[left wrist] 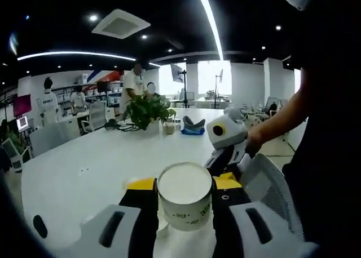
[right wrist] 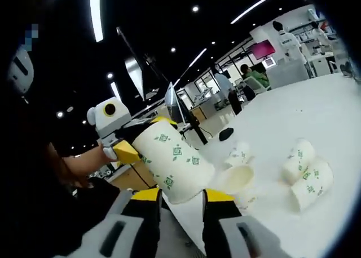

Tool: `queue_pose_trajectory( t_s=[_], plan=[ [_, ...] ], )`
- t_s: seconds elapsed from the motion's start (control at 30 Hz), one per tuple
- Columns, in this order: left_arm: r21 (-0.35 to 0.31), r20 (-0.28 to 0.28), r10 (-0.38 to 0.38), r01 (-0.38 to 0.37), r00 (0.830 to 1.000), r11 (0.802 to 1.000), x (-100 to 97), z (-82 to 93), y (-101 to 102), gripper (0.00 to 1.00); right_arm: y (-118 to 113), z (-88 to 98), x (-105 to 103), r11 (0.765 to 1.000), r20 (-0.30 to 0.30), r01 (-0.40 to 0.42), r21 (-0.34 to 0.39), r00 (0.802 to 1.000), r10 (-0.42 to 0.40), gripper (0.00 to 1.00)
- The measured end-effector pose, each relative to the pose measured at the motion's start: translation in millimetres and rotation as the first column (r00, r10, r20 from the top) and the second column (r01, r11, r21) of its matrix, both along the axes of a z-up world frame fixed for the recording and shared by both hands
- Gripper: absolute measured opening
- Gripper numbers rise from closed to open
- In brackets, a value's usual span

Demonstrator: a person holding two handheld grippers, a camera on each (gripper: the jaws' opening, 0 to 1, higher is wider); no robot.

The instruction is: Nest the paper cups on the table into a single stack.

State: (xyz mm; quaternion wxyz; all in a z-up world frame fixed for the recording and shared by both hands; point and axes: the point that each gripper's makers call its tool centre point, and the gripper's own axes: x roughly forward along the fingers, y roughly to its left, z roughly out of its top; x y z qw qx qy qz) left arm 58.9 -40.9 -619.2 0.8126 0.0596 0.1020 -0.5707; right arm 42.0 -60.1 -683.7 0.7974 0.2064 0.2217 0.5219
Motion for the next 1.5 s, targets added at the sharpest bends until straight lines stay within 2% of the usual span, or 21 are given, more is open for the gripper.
queue_pose_trajectory(
  t_s=[0.17, 0.6, 1.0, 1.27, 1.5],
  plan=[
    [-0.013, 0.0, 0.003, -0.003, 1.0, 1.0, 1.0, 1.0, 1.7, 0.35, -2.0, 5.7, -2.0, 0.999, -0.02, 0.012, 0.036, 1.0, -0.011, 0.22],
    [0.011, -0.041, -0.007, 0.007, 0.999, 1.0, -3.2, -15.0, 12.2, 0.35, -8.6, 20.5, -4.6, 0.995, -0.053, 0.015, 0.103, 0.999, -0.01, 0.21],
    [0.015, -0.095, -0.022, 0.023, 0.995, 1.0, -9.7, -30.3, 15.9, 0.35, -13.1, 26.7, -5.3, 0.991, -0.085, 0.012, 0.135, 0.996, 0.0, 0.09],
    [0.037, -0.113, -0.028, 0.033, 0.993, 0.999, -14.8, -43.6, 17.3, 0.34, -11.3, 32.2, -8.0, 0.986, -0.103, -0.002, 0.166, 0.994, 0.02, 0.05],
    [0.035, -0.119, -0.028, 0.032, 0.993, 0.999, -16.2, -45.5, 17.8, 0.34, -11.9, 41.0, -8.6, 0.979, -0.117, -0.01, 0.204, 0.992, 0.035, 0.02]
  ],
)
